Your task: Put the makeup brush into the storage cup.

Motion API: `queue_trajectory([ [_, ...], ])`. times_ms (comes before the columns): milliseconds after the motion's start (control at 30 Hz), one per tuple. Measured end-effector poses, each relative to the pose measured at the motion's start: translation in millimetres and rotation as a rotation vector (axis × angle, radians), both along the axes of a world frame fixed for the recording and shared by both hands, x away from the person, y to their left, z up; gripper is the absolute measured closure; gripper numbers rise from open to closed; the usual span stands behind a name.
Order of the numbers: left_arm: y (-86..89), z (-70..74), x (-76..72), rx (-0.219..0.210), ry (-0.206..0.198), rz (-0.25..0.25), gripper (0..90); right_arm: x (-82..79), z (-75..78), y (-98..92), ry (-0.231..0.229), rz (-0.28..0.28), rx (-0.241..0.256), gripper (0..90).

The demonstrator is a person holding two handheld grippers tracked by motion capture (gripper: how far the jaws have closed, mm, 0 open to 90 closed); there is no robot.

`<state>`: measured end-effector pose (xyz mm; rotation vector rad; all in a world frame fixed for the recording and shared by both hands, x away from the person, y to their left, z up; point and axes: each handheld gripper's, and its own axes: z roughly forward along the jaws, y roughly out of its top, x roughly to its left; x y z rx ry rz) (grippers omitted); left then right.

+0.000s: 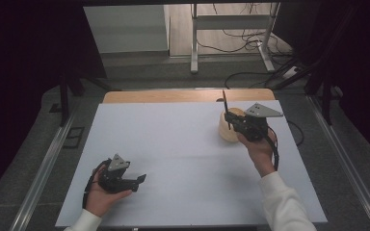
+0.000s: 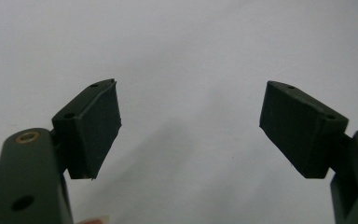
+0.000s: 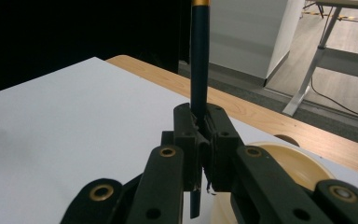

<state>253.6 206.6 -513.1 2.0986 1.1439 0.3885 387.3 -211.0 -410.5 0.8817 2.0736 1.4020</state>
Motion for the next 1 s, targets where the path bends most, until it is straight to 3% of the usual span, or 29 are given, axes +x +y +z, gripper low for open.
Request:
queue_trajectory([
  [667,-0.2,0.8,-0.5,0.000,0.001,-0.001,20.7,20.4,-9.6,-13.1,0.033,-0.074,0.057,85.2],
  [1000,-0.1,1.1,-0.6,0.000,-0.001,-0.002,20.7,27.8,-9.6,-16.0,0.027,-0.103,0.084,85.2],
])
